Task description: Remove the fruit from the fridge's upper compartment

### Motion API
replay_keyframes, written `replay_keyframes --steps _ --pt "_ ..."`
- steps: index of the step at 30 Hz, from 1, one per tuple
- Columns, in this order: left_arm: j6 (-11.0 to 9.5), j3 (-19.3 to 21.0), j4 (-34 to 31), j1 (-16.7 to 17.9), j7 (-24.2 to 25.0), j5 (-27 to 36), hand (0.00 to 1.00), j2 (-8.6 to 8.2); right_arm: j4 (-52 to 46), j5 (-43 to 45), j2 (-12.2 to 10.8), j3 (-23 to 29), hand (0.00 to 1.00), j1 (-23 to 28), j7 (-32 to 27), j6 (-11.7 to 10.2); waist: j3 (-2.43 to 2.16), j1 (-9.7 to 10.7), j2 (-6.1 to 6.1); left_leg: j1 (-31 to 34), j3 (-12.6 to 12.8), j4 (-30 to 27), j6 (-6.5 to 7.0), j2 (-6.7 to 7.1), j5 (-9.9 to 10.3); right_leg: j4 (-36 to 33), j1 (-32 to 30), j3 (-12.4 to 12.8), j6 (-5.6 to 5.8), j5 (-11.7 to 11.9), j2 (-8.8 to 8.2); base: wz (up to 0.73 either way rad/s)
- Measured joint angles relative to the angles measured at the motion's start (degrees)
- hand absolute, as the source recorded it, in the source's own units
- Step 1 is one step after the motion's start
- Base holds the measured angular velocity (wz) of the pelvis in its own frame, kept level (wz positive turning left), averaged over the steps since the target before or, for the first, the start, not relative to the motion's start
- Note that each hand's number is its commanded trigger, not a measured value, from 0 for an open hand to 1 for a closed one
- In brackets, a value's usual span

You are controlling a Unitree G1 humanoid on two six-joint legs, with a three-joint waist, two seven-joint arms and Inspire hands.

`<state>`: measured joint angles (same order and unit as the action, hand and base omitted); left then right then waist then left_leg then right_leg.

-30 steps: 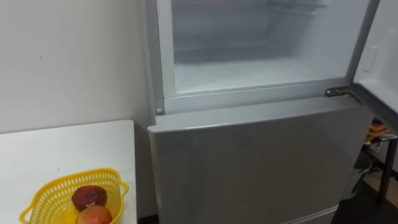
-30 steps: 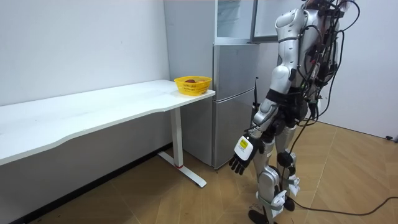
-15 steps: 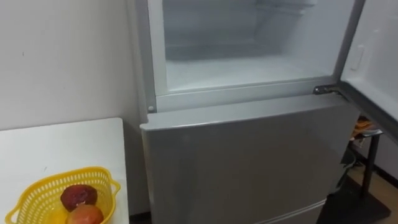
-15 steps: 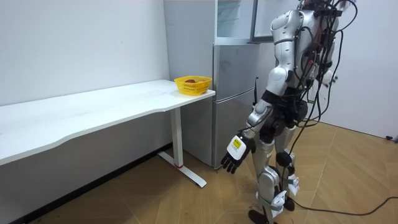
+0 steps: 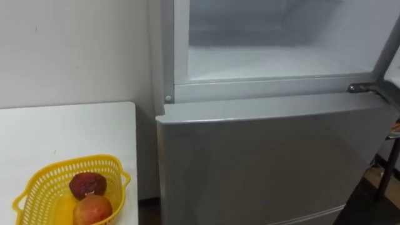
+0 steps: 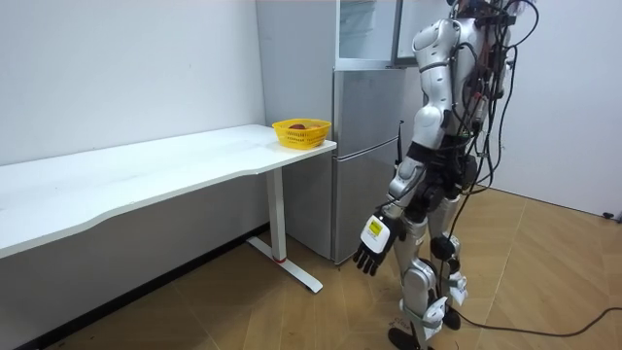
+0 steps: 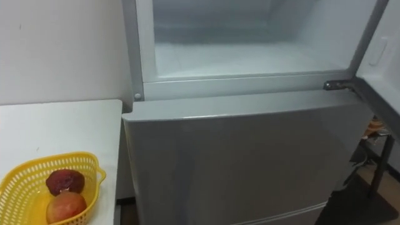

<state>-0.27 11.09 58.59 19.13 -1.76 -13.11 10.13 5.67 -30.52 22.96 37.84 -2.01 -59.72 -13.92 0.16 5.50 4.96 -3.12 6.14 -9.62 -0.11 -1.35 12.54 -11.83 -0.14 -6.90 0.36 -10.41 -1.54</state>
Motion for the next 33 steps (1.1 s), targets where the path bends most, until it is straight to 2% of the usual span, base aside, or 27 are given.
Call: replay_keyframes --steps 2,3,8,13,15,17,18,19,22,25,26,29,33 --pt "-0.2 -0.2 2.4 -0.9 0.2 -0.1 0.00 0.08 -2.7 6.7 0.0 -1.1 0.00 0.0 0.3 0.1 0.04 -0.8 -0.39 -0.3 0.0 0.0 0.00 -0.02 0.0 0.1 0.4 -0.4 -0.03 0.0 -0.09 0.00" --pt "-0.2 -0.3 2.6 -0.9 0.2 -0.1 0.00 0.08 -2.9 8.3 0.0 -1.4 0.00 0.0 0.4 0.1 0.18 -0.7 -0.17 -0.3 0.0 0.0 0.00 -0.01 0.0 0.0 0.4 -0.5 -0.03 0.0 -0.13 0.00" --pt "-0.3 -0.6 5.5 -1.1 -0.2 -0.3 0.00 0.09 -7.2 16.6 0.0 -4.9 0.00 0.0 0.4 0.2 0.12 -1.3 -0.89 -0.6 -0.1 0.0 0.00 -0.04 0.0 -0.8 0.1 -0.5 -0.18 -0.1 -0.18 0.00" --pt "-0.4 -1.0 7.2 -1.5 -0.2 -0.1 0.00 -0.26 -14.3 19.7 0.0 -7.6 0.00 0.0 0.7 0.2 0.25 -2.8 -0.55 -1.1 -0.1 -0.3 -0.01 -0.04 0.0 -0.8 0.3 -0.5 -0.15 -0.2 -0.15 0.00" --pt "-1.0 -1.8 7.4 -1.7 -0.1 -0.2 0.00 -0.16 -18.8 19.7 0.0 -8.3 0.00 0.0 1.3 -1.1 0.34 -3.8 -0.12 -1.6 -0.2 -0.5 -0.01 -0.04 0.0 -0.6 0.9 -0.4 -0.13 -0.4 -0.14 0.02" --pt "-1.9 -3.1 7.5 -2.0 0.2 -0.3 0.00 -0.16 -23.0 21.1 0.0 -10.1 0.00 -0.1 2.2 -3.5 0.13 -4.5 0.65 -1.6 -0.4 -0.8 -0.02 -0.04 0.0 -0.2 1.5 -0.6 -0.10 -0.3 -0.13 0.08" --pt "-2.2 -3.2 7.6 -2.1 0.2 -0.3 0.00 -0.16 -23.4 22.0 0.0 -10.5 0.00 -0.2 2.5 -4.0 0.05 -4.5 0.66 -1.5 -0.6 -0.8 -0.02 -0.03 0.0 0.0 1.6 -0.8 -0.09 -0.3 -0.13 0.17" --pt "-2.8 -3.6 7.7 -2.2 0.2 -0.1 0.00 -0.05 -24.2 24.1 0.0 -11.6 0.00 -0.5 3.0 -4.4 0.21 -4.5 0.73 -1.4 -1.1 -0.9 -0.02 -0.03 0.0 0.2 2.1 -1.3 -0.08 -0.1 -0.12 0.16" --pt "-2.8 -4.9 7.9 -2.4 0.8 0.0 0.00 -0.09 -25.1 28.7 0.0 -13.8 0.00 -1.9 5.8 -5.5 0.08 -5.6 1.00 -1.6 -1.2 -1.0 -0.02 -0.01 0.0 0.2 2.4 -1.3 -0.08 0.0 -0.14 0.04" --pt "-2.8 -5.3 8.1 -2.9 1.3 -0.1 0.00 -0.06 -26.1 29.4 0.0 -16.4 0.00 -3.9 9.8 -5.5 0.13 -6.0 0.34 -1.5 -1.6 -0.7 -0.02 -0.02 0.0 0.2 2.7 -1.6 -0.12 0.1 -0.15 0.03" --pt "-2.8 -5.5 8.5 -3.2 1.3 -0.1 0.00 -0.06 -26.2 30.4 0.0 -18.0 0.00 -4.9 11.3 -5.4 0.37 -6.1 -0.04 -1.5 -1.7 -0.5 -0.02 -0.04 0.0 0.3 2.9 -1.7 -0.12 0.1 -0.12 0.06" --pt "-2.8 -5.8 8.6 -3.4 1.4 -0.1 0.00 -0.06 -26.2 31.0 0.5 -22.2 0.00 -5.8 15.9 -5.2 0.39 -6.3 -0.81 -1.8 -1.7 -0.2 -0.03 -0.08 0.0 0.3 3.1 -1.8 -0.16 0.1 -0.10 0.01" --pt "-2.7 -5.8 9.0 -3.3 1.5 0.0 0.00 0.03 -23.8 30.8 0.6 -25.7 0.00 -5.7 22.2 -4.7 0.51 -7.1 -0.99 -2.5 -1.8 -0.4 -0.02 -0.10 0.0 0.2 3.5 -1.8 -0.21 0.1 -0.12 0.00"
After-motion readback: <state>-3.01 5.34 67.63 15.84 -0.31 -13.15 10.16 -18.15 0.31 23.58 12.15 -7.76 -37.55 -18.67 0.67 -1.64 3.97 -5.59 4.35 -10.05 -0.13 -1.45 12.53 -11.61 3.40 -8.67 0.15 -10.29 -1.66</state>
